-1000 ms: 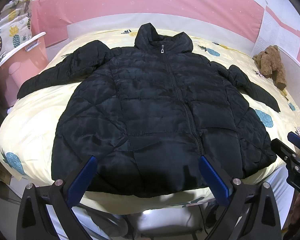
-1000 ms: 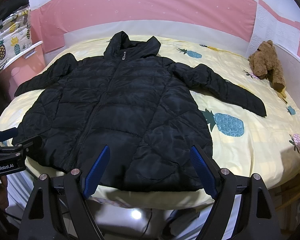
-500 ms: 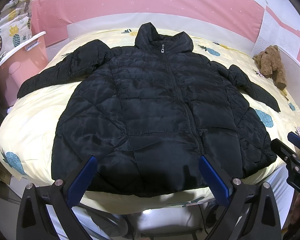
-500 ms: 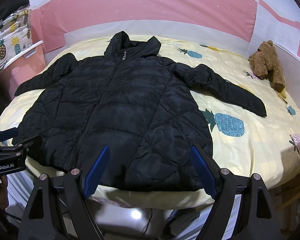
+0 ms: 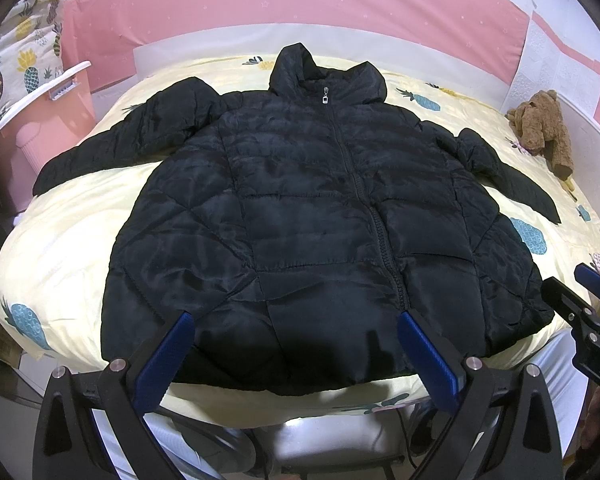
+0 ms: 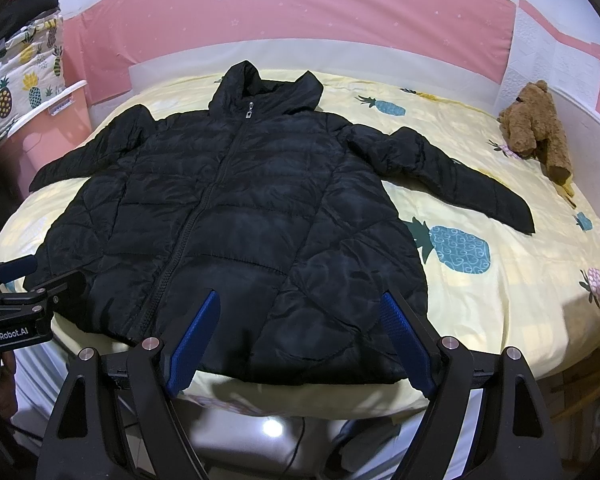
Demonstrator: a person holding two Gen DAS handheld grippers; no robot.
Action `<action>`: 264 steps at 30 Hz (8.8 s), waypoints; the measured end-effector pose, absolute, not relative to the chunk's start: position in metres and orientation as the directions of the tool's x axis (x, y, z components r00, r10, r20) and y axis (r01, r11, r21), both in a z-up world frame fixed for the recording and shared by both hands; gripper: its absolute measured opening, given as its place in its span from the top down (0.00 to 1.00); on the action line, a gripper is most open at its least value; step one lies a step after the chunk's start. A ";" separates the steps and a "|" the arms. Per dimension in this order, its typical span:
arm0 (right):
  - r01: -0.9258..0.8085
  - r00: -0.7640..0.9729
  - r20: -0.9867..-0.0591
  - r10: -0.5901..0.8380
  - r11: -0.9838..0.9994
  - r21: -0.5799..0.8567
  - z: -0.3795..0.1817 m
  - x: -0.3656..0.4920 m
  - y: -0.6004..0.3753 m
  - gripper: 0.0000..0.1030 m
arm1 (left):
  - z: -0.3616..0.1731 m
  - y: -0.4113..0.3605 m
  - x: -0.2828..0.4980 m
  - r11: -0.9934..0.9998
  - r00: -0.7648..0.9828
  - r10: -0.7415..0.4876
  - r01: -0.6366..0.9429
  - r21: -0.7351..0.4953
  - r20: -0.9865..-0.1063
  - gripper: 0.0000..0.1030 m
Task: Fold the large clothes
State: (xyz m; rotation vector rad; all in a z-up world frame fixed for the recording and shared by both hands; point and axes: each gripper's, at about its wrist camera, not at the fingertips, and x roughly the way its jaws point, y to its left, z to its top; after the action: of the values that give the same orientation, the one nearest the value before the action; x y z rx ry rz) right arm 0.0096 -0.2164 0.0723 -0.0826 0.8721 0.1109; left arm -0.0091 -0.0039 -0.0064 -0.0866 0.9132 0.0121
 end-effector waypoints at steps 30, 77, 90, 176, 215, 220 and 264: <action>-0.309 0.618 -0.767 0.175 0.951 -0.033 0.053 0.150 -0.162 0.20 | -0.022 0.178 0.133 0.935 0.641 0.055 -0.301 -0.186 -0.765 0.09; -0.264 0.593 -0.786 0.172 0.964 0.012 0.034 0.227 -0.203 0.21 | 0.107 0.224 0.244 0.948 0.836 0.062 -0.220 -0.230 -0.545 0.84; -0.158 0.599 -0.786 0.156 0.985 0.076 0.025 0.212 -0.276 0.21 | 0.057 0.021 0.306 0.965 0.739 -0.238 0.107 -0.239 -0.630 0.82; -0.072 0.673 -0.727 0.138 0.990 0.121 0.063 0.140 -0.308 0.41 | 0.022 0.008 0.137 0.978 0.711 -0.185 0.069 -0.195 -0.678 0.50; 0.438 0.638 -0.767 0.075 0.783 0.441 -0.059 0.275 -0.540 0.43 | -0.075 -0.020 0.267 0.989 0.636 -0.142 0.063 -0.133 -0.759 0.45; 0.473 0.645 -0.762 0.047 0.760 0.447 -0.048 0.283 -0.547 0.87 | -0.073 -0.018 0.266 0.987 0.638 -0.155 0.063 -0.149 -0.754 0.45; -0.398 0.454 -0.732 0.509 0.850 0.344 0.022 0.334 -0.127 0.42 | -0.004 0.131 0.220 0.962 0.746 -0.069 -0.126 -0.242 -0.662 0.45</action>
State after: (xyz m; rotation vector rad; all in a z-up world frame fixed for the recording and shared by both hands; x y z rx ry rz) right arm 0.3337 -0.1265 0.0219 0.1297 0.9468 0.5615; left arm 0.2205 0.1307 -0.0035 -0.2807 0.7307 0.0319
